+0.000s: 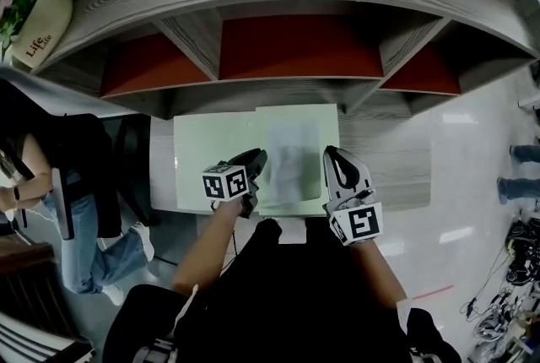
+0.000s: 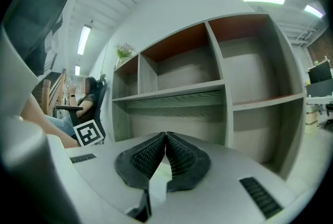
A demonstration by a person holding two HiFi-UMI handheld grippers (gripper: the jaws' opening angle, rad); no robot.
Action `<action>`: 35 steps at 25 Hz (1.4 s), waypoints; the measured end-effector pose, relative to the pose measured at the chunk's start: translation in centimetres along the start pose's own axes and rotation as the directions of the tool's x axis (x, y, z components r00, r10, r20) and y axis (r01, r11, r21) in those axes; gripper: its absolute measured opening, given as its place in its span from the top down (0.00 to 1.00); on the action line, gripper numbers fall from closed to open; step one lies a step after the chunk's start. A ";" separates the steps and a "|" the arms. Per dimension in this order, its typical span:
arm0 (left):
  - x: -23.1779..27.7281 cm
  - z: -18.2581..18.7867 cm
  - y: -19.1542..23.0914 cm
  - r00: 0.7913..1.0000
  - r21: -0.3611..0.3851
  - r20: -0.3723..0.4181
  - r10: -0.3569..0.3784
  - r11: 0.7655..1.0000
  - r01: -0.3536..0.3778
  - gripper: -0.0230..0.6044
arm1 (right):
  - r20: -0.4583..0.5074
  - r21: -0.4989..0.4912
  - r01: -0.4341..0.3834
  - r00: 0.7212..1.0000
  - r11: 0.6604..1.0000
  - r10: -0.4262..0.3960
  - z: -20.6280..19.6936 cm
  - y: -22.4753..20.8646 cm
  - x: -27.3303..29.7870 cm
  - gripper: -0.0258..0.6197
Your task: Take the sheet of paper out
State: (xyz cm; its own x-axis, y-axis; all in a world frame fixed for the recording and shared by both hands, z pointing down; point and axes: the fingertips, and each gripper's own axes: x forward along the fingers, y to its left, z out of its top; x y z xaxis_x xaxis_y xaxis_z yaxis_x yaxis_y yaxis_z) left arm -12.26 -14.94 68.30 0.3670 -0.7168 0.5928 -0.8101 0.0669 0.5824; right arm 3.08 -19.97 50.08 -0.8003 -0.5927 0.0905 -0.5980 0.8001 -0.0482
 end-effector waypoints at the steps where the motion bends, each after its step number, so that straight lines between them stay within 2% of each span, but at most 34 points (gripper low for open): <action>1: 0.3 -0.3 0.2 1.000 -0.010 -0.022 -0.004 1.000 0.004 0.81 | -0.004 -0.002 -0.006 1.000 1.000 0.006 -0.2 0.0 0.1 0.92; 5: 1.6 -1.5 0.7 0.995 -0.076 -0.088 -0.042 0.996 0.035 0.71 | -0.016 0.001 -0.022 1.000 1.000 0.022 -0.8 0.0 0.6 0.92; 8: 2.3 -2.4 1.0 0.991 -0.132 -0.116 -0.060 0.990 0.045 0.70 | -0.018 0.006 -0.025 1.000 1.000 0.025 -1.1 -0.2 0.9 0.92; 15: 3.6 -3.6 1.4 0.984 -0.158 -0.175 -0.041 0.987 0.013 0.71 | -0.009 0.022 0.008 1.000 1.000 -0.008 -1.4 -1.5 1.2 0.92; 19: 4.0 -3.9 1.1 0.981 -0.157 -0.191 -0.044 0.987 0.013 0.73 | -0.007 0.027 0.012 1.000 1.000 -0.012 -1.3 -1.9 1.5 0.92; 22: 4.5 -4.4 1.3 0.976 -0.149 -0.218 -0.015 0.989 -0.018 0.74 | -0.011 0.027 0.009 1.000 1.000 -0.009 -1.4 -2.2 1.6 0.92; 33: 5.6 -4.8 1.2 0.974 -0.247 -0.224 -0.037 0.969 -0.020 0.78 | -0.022 0.013 0.007 1.000 1.000 -0.006 -1.5 -3.2 2.1 0.92; 35: 5.5 -4.9 1.4 0.974 -0.260 -0.223 -0.033 0.965 -0.027 0.85 | -0.019 0.015 0.004 1.000 1.000 -0.004 -1.5 -3.3 2.2 0.92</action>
State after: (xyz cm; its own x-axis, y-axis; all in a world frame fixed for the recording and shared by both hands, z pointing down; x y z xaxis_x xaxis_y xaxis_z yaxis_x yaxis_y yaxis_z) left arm -9.17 -15.45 75.12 0.4865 -0.5457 0.6823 -0.6731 0.2637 0.6909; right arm 3.36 -23.74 51.95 -0.7969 -0.5940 0.1100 -0.6020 0.7960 -0.0625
